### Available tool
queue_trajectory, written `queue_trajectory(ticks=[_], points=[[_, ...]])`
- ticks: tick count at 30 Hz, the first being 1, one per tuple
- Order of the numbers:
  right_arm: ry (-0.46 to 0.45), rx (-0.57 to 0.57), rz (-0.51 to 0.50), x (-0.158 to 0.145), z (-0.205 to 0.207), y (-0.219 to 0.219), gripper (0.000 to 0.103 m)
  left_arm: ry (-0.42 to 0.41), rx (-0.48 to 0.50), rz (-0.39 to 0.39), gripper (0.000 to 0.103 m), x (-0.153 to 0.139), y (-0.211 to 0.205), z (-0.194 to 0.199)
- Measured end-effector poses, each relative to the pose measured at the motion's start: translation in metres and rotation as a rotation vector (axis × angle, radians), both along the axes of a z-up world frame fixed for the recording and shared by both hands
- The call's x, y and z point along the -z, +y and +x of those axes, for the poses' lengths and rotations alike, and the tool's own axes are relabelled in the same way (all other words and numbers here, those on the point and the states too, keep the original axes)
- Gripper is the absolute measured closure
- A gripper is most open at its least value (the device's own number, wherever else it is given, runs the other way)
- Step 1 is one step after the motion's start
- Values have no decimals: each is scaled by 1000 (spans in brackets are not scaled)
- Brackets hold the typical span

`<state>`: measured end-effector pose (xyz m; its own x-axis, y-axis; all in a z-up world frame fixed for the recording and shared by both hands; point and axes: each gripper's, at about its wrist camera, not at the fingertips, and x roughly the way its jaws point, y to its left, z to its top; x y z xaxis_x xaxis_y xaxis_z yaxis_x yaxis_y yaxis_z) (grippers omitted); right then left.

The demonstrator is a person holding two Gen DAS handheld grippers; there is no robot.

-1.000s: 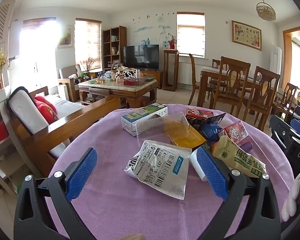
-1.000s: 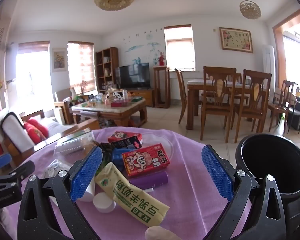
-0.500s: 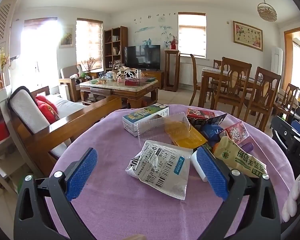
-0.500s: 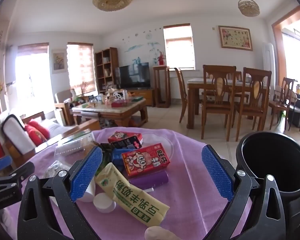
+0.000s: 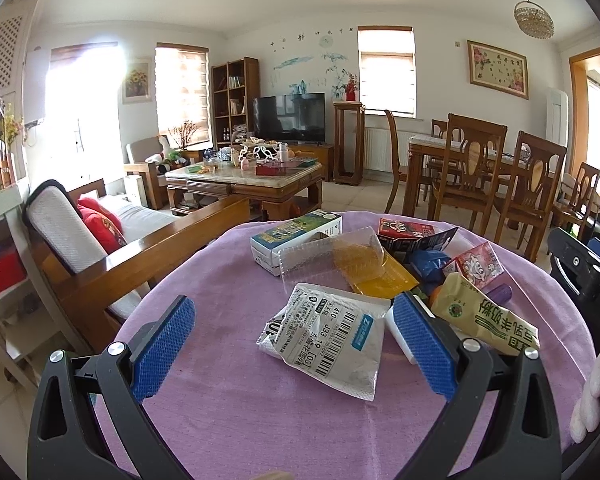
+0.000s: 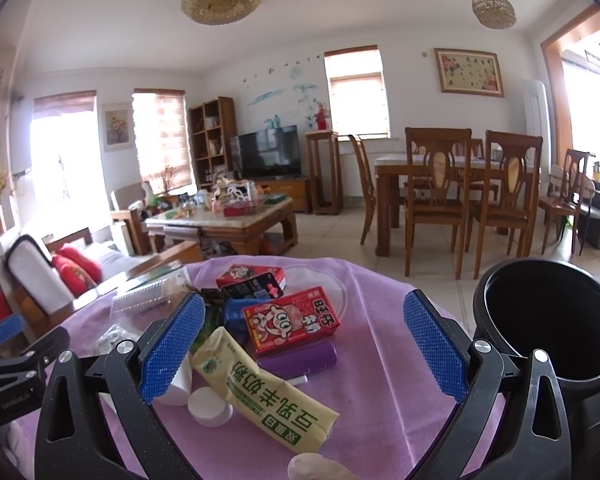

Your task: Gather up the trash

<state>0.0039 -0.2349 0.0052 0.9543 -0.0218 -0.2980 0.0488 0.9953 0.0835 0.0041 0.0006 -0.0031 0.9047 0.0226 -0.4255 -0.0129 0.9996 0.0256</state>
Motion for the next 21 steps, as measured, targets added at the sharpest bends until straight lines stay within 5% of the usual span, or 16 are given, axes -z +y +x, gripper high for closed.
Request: queue_trajectory(ticks=[21], points=[[2,-4,19,1,3,2,5,-3,-9,-18,5,-2,3,-3]])
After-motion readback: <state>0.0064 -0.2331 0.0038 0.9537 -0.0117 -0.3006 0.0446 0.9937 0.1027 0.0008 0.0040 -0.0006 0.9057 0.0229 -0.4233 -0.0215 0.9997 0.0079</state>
